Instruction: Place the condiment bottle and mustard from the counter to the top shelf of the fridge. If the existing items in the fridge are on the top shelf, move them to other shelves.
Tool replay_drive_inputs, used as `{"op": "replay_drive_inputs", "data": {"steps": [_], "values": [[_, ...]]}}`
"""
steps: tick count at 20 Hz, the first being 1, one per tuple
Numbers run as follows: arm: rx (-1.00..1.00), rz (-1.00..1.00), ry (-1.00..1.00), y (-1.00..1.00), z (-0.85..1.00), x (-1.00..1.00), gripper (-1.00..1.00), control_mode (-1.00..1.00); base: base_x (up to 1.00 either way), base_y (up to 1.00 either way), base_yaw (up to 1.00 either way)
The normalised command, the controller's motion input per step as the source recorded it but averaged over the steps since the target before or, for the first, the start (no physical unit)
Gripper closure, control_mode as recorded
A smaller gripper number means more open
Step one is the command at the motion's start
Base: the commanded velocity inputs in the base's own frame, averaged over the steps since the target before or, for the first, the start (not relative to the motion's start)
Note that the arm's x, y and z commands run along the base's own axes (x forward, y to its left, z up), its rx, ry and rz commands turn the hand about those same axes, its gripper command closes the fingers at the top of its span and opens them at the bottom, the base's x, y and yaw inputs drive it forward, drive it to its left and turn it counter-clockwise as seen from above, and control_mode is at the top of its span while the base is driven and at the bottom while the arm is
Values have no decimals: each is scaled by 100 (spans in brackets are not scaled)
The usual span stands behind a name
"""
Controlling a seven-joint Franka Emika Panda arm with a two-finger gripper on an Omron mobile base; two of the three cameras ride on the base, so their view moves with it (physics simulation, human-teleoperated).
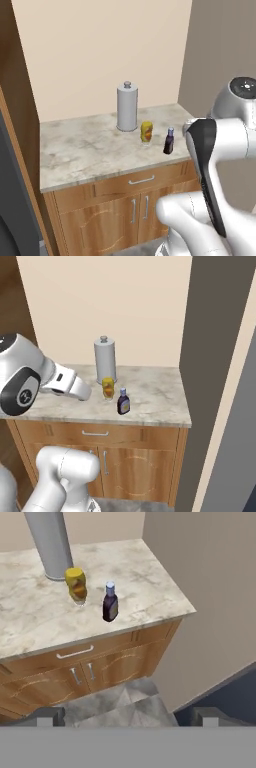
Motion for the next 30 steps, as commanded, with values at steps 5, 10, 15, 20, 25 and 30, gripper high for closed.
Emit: {"op": "replay_drive_inputs", "data": {"steps": [5, 10, 15, 20, 25, 30], "values": [[0, 0, 1, 0, -46, 86, -100, -100, 0, 0, 0], [0, -2, 6, -6, -52, 66, -100, -100, 0, 0, 0], [0, -4, 12, -8, -55, 55, -100, -100, 0, 0, 0], [1, -7, 11, 0, -39, 56, -100, -100, 0, 0, 0], [1, -7, 8, 0, -31, 49, -100, -100, 0, 0, 0], [1, -8, 6, -13, -33, 49, -100, -100, 0, 0, 0]]}}
